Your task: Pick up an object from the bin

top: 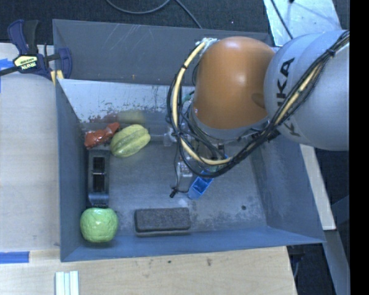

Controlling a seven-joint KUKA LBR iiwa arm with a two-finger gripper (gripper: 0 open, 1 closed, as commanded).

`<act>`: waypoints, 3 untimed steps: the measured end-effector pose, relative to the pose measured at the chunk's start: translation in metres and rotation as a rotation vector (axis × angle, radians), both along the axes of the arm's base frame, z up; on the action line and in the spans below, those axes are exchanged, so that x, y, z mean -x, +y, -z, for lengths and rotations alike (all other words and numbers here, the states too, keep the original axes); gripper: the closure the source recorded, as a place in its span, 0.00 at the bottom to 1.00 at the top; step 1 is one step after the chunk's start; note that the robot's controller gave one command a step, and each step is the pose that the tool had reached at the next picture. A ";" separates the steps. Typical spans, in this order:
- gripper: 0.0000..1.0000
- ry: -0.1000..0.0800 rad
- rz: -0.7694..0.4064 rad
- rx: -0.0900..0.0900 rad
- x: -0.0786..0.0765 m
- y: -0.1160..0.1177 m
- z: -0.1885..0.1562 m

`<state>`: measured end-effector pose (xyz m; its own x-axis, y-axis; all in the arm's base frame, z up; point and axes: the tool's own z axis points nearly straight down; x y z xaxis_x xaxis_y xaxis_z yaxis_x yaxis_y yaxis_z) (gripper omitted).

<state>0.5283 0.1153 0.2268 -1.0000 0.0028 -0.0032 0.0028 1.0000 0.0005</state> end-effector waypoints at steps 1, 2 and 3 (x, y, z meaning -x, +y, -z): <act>0.00 0.000 0.000 0.000 0.000 0.000 0.000; 0.00 -0.011 -0.013 -0.003 0.001 -0.024 0.036; 0.00 -0.005 -0.004 0.001 -0.007 -0.041 0.086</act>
Offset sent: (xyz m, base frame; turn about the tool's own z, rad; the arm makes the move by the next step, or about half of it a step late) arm -0.0080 -0.0657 -0.0968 -0.0137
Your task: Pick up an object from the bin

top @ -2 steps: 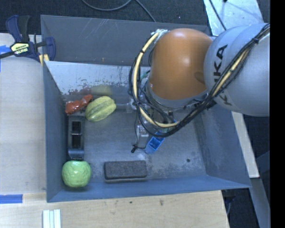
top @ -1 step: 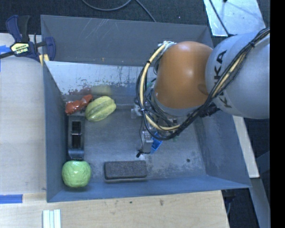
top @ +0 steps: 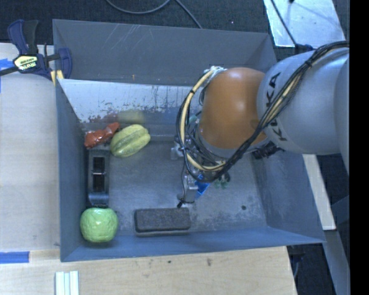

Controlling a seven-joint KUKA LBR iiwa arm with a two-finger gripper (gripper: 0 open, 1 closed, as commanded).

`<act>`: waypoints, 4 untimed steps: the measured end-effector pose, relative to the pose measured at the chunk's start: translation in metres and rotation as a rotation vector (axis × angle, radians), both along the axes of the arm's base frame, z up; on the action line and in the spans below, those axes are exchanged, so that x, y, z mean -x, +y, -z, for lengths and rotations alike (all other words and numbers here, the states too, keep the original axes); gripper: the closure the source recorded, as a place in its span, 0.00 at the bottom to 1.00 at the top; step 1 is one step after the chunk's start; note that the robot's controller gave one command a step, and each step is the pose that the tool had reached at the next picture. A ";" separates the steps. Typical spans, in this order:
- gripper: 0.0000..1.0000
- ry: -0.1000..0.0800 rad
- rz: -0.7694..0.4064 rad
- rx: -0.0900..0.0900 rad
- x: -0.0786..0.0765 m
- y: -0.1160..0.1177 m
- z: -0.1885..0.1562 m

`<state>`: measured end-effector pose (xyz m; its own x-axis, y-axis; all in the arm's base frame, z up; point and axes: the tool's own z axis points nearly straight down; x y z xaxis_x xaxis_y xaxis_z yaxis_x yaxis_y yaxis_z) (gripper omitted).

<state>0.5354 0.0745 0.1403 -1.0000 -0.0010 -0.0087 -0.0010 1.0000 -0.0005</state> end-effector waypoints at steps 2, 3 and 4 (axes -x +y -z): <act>0.00 -0.002 -0.370 0.002 -0.013 -0.047 0.027; 1.00 0.003 -0.195 0.000 -0.003 -0.090 0.045; 1.00 0.003 -0.195 0.000 -0.003 -0.090 0.044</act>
Offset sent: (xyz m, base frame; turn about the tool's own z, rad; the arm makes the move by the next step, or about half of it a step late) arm 0.0461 -0.0733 -0.0330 -0.3007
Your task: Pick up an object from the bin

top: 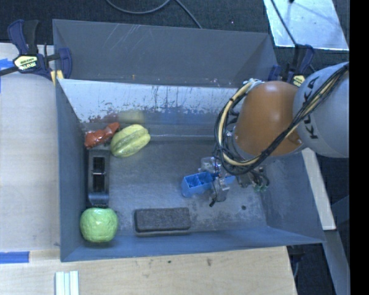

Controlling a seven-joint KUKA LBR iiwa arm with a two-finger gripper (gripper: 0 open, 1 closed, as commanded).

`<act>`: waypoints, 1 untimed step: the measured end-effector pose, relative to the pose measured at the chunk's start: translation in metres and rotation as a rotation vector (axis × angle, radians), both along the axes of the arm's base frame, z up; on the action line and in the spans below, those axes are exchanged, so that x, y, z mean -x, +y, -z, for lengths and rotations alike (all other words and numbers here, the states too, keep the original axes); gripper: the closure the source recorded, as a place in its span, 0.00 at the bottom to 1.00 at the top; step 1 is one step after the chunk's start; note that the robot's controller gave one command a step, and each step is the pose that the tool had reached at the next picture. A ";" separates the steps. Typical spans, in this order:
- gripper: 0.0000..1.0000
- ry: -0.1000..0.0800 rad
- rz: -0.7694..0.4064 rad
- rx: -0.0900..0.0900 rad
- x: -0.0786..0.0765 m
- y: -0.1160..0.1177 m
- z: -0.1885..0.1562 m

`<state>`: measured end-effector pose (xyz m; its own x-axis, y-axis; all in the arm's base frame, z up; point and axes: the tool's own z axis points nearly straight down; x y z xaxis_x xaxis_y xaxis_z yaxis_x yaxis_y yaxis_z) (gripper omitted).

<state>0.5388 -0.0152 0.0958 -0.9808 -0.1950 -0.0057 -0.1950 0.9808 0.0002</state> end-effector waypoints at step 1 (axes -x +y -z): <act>1.00 -0.003 -0.014 0.000 -0.002 -0.007 -0.123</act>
Offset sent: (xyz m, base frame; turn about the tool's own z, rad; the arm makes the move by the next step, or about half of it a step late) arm 0.0000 0.0000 0.0000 0.0000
